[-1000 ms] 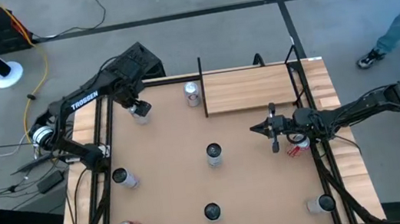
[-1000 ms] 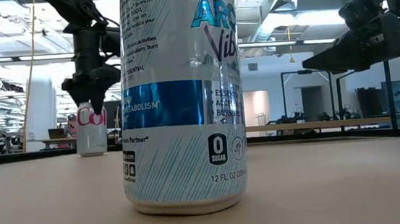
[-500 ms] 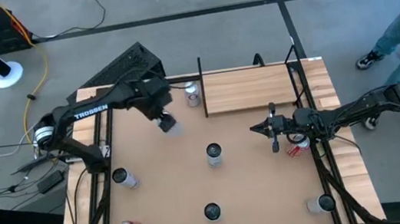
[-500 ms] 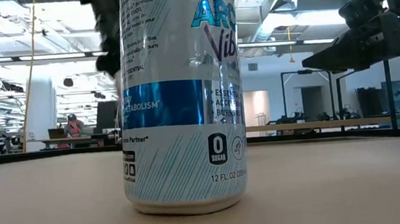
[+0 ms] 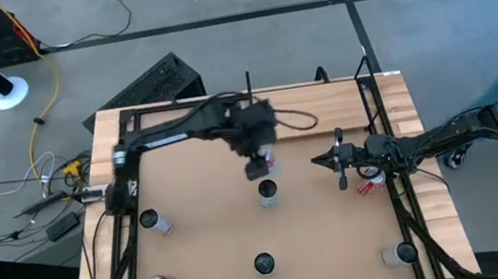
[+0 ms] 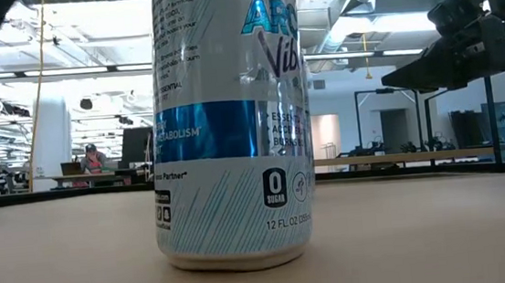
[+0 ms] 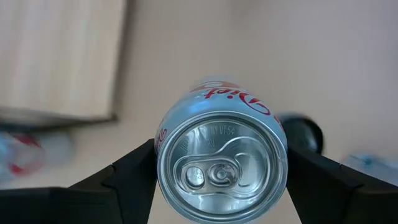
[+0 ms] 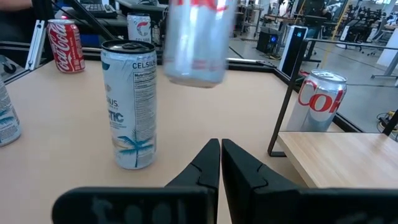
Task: Place canned beverage on shelf
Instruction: Put the left red-silver soda can on the shelf
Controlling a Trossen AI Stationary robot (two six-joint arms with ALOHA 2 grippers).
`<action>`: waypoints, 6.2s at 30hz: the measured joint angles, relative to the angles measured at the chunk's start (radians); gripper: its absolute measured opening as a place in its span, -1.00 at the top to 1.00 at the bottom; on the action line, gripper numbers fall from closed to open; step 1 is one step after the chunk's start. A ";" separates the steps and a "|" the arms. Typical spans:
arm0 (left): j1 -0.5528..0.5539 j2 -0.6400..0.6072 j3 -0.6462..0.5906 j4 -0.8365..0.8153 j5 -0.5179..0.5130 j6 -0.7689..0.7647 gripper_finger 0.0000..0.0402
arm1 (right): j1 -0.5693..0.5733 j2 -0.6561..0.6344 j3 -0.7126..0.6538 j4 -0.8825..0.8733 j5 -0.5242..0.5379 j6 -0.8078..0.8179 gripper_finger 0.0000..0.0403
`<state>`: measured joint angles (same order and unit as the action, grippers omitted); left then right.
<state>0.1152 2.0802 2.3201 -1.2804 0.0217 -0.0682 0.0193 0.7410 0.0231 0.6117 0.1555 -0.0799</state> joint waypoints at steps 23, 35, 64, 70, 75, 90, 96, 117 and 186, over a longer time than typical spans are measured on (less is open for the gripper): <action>0.258 0.035 -0.088 0.381 -0.001 0.257 -0.37 | 0.000 0.005 0.000 -0.017 0.004 0.004 0.79; 0.302 0.146 -0.089 0.421 0.101 0.336 -0.37 | -0.002 0.011 0.000 -0.001 0.004 0.008 0.79; 0.301 0.147 -0.097 0.356 0.043 0.337 -0.59 | -0.008 0.018 0.000 0.010 0.004 0.028 0.79; 0.301 0.147 -0.097 0.359 0.043 0.337 -0.56 | -0.008 0.018 0.000 0.010 0.004 0.027 0.79; 0.301 0.147 -0.097 0.378 0.043 0.336 -0.56 | -0.008 0.018 0.000 0.010 0.004 0.028 0.79; 0.298 0.117 0.033 0.379 0.021 0.343 -0.57 | -0.037 0.018 0.091 0.029 0.030 -0.010 0.79; 0.302 -0.018 0.014 0.286 -0.064 0.365 -0.57 | -0.088 0.036 0.284 -0.225 0.030 -0.114 0.89; 0.413 -0.911 -1.006 0.636 -0.100 0.234 -0.29 | -0.282 0.598 0.795 -0.574 -0.140 -0.238 0.89; 0.413 -1.471 -1.409 0.813 -0.112 0.124 1.00 | -0.494 0.848 0.860 -0.401 -0.153 -0.180 0.89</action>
<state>0.5282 0.6090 0.9107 -0.4672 -0.0906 0.0555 -0.4748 1.5890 0.8833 0.2102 0.0023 -0.2596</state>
